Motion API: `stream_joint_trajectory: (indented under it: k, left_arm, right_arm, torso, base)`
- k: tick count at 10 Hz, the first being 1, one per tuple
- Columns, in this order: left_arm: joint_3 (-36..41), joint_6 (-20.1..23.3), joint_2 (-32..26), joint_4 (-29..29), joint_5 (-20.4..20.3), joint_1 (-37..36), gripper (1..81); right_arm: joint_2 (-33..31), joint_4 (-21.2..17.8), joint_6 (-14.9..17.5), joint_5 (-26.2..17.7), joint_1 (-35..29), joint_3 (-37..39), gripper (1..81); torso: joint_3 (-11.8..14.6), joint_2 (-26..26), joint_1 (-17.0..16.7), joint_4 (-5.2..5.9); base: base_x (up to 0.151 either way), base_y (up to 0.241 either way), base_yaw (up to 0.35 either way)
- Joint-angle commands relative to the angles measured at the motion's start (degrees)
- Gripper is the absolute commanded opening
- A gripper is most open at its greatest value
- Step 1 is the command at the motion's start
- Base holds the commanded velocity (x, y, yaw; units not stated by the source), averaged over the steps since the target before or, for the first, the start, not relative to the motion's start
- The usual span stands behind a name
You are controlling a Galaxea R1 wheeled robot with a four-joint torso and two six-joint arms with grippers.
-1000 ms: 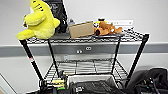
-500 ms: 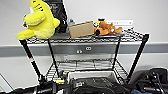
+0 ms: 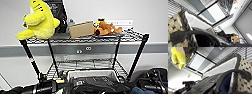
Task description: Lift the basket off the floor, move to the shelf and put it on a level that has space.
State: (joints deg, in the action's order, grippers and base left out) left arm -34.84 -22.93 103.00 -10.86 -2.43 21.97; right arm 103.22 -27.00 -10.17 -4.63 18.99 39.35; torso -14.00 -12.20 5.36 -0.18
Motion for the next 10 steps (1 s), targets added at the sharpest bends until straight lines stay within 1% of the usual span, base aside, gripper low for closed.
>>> stream_joint_trajectory:
  k: [1, 2, 4, 5, 6, 8, 9, 10]
  left_arm:
    - [-1.5, -1.2, 1.0, 1.0, 0.5, -10.1, 1.0]
    - [-2.8, -2.6, 1.9, 0.9, 1.8, -11.5, 1.0]
    - [-5.2, -3.6, 3.4, 0.9, 2.9, -13.1, 1.0]
    - [-7.3, -3.6, 4.3, 0.8, 2.9, -13.4, 1.0]
    - [-9.1, -3.6, 5.4, 0.8, 3.6, -14.3, 1.0]
    - [-12.4, -4.4, 7.4, 0.6, 4.4, -15.8, 1.0]
    - [-13.9, -4.6, 8.4, 0.3, 4.5, -16.5, 1.0]
    - [-15.1, -4.7, 9.2, 0.1, 5.5, -17.5, 1.0]
  right_arm:
    - [3.1, -3.6, -0.6, 1.5, -9.0, 2.0, 1.0]
    - [4.4, -4.1, -0.6, 1.4, -9.6, 3.4, 1.0]
    - [6.5, -4.6, -0.6, 0.8, -10.4, 6.4, 1.0]
    - [7.8, -4.7, -0.6, 0.4, -11.1, 8.3, 1.0]
    - [9.2, -5.2, -0.6, -1.0, -12.7, 10.1, 1.0]
    - [11.5, -6.8, -0.8, -2.8, -15.6, 13.4, 1.0]
    - [12.3, -7.2, -0.7, -3.0, -16.6, 14.9, 1.0]
    - [13.1, -7.2, -1.0, -3.0, -17.2, 16.2, 1.0]
  torso:
    - [0.0, 0.0, 0.0, 0.00]
    - [0.0, 0.0, 0.0, 0.00]
    - [0.0, 0.0, 0.0, 0.00]
    - [0.0, 0.0, 0.0, 0.00]
    - [0.0, 0.0, 0.0, 0.00]
    - [0.0, 0.0, 0.0, 0.00]
    - [0.0, 0.0, 0.0, 0.00]
    - [0.0, 0.0, 0.0, 0.00]
  base:
    - [0.000, 0.000, 0.000]
    - [0.000, 0.000, 0.000]
    - [0.000, 0.000, 0.000]
    - [0.000, 0.000, 0.000]
    - [0.000, 0.000, 0.000]
    - [0.000, 0.000, 0.000]
    - [0.000, 0.000, 0.000]
    - [0.000, 0.000, 0.000]
